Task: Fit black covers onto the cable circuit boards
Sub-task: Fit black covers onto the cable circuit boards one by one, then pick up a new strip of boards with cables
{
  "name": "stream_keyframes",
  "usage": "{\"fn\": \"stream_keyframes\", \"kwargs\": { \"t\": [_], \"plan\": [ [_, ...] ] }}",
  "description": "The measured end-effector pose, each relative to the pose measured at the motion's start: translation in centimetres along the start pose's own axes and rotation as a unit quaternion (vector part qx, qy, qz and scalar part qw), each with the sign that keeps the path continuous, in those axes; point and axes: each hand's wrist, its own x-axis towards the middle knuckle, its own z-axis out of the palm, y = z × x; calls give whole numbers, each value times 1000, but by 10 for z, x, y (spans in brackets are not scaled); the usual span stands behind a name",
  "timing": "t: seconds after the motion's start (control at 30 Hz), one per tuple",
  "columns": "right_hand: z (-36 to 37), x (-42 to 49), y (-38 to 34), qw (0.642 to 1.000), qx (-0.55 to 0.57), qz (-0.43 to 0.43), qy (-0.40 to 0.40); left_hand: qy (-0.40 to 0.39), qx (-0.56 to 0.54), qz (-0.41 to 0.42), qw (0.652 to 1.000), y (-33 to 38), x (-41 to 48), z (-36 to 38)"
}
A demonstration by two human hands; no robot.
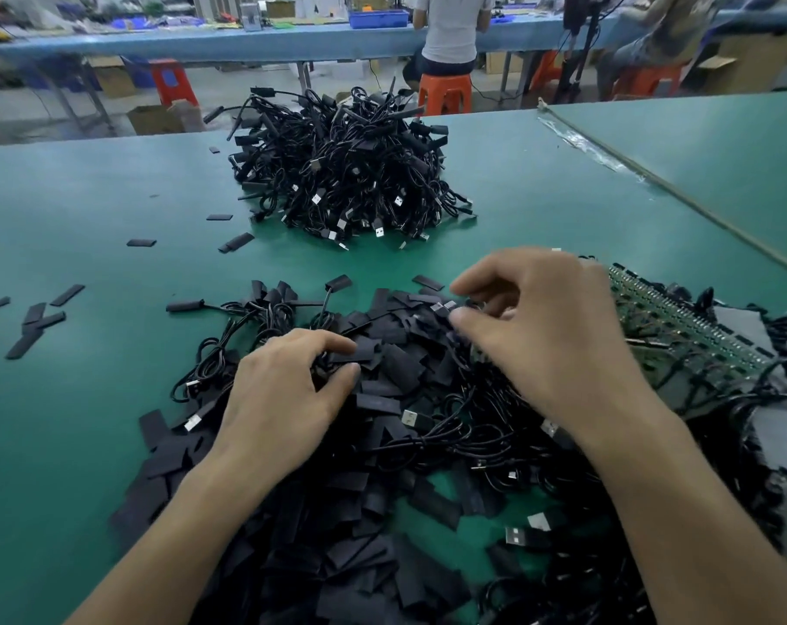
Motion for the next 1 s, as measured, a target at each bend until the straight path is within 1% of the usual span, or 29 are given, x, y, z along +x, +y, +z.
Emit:
{"fn": "stream_keyframes", "kwargs": {
  "t": [0.07, 0.13, 0.2, 0.27, 0.33, 0.37, 0.43, 0.5, 0.57, 0.63, 0.73, 0.8, 0.83, 0.9, 0.93, 0.97, 1.0],
  "plan": [
    [4, -3, -6, 999, -8, -26, -32, -2, 4, 5, 1000, 1, -1, 0],
    [3, -4, -5, 997, -57, -19, -56, -3, 8, 5, 1000, 1, -1, 0],
    [-5, -4, 3, 990, -118, 29, -69, 0, 12, 0, 1000, 2, -1, 0],
    [-13, -4, 9, 980, -157, 92, -83, 4, 11, -7, 1000, 4, -1, -1],
    [-15, -5, 9, 971, -169, 131, -105, 5, 10, -6, 1000, 5, -1, -1],
    [-14, -6, 8, 971, -161, 134, -112, 5, 9, -3, 1000, 5, -2, -1],
    [-11, -7, 4, 982, -126, 97, -103, 6, 14, 11, 1000, 6, -2, -1],
    [-6, -7, -3, 994, -71, 25, -80, -1, 0, 38, 999, 8, -3, -3],
    [-2, -6, -11, 996, -1, -43, -79, -17, -70, 74, 995, 13, -5, -4],
    [1, -6, -15, 990, 80, -93, -73, -27, -151, 117, 981, 19, -7, -3],
    [1, -7, -17, 969, 215, -118, -37, 5, -191, 161, 968, 25, -6, -3],
    [2, -8, -18, 960, 254, -118, -27, 46, -183, 175, 966, 28, -5, -5],
    [2, -8, -18, 966, 231, -114, -21, 58, -179, 176, 966, 29, -4, -6],
    [-2, -6, -13, 990, 112, -84, -26, 78, -200, 157, 964, 30, -4, -4],
    [-5, -5, -9, 995, 58, -61, -44, 91, -217, 139, 962, 29, -4, -3],
    [-7, -4, -4, 996, 32, -39, -72, 103, -232, 121, 960, 27, -4, -3],
    [-10, -3, -1, 995, 31, -25, -95, 112, -245, 106, 957, 25, -4, -2]
  ]
}}
